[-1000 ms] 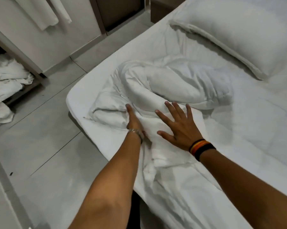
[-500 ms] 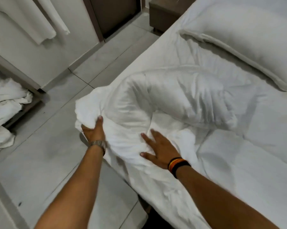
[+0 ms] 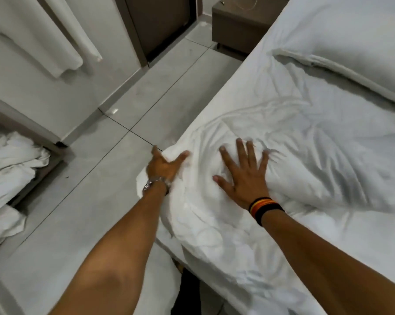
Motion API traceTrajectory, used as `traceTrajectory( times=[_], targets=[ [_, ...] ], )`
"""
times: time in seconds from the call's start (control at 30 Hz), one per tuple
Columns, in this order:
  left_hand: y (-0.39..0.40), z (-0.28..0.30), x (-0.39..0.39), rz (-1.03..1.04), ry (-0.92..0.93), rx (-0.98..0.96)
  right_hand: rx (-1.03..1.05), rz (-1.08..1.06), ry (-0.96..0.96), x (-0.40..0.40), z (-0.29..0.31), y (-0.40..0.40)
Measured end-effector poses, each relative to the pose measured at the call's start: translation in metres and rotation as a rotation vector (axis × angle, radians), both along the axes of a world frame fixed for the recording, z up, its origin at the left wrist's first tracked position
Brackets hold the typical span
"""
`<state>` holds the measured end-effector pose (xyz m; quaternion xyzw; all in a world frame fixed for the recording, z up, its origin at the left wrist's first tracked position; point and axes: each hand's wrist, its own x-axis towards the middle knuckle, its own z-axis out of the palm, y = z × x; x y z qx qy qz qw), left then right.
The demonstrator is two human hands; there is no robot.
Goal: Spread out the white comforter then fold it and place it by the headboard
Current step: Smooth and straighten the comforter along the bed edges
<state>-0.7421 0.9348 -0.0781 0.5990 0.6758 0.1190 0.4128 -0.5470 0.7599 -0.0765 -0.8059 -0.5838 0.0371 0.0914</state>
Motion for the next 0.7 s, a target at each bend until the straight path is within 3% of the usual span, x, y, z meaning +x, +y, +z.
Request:
traceTrajectory(
  times=[0.1,0.2,0.3,0.43,0.5,0.6,0.7],
  targets=[
    [0.026,-0.023,0.035,-0.352,0.115,-0.028,-0.144,-0.096,0.049,-0.004,-0.032,0.018],
    [0.045,-0.044,0.042,-0.497,0.216,-0.054,-0.236,-0.156,0.039,-0.013,-0.05,0.03],
    [0.071,-0.037,0.029,-0.428,0.071,0.066,-0.22,-0.221,0.044,-0.025,-0.045,0.044],
    [0.121,-0.005,-0.044,-0.097,0.004,0.423,-0.018,-0.147,0.06,-0.051,-0.03,0.094],
    [0.129,0.001,-0.088,-0.03,0.015,0.339,-0.072,-0.059,0.098,-0.069,-0.031,0.111],
    [0.128,-0.013,-0.119,-0.148,0.07,0.018,-0.315,-0.102,0.143,-0.092,-0.051,0.112],
    [0.149,-0.025,-0.111,-0.217,0.098,-0.158,-0.302,-0.178,0.172,-0.092,-0.047,0.128]
  ],
)
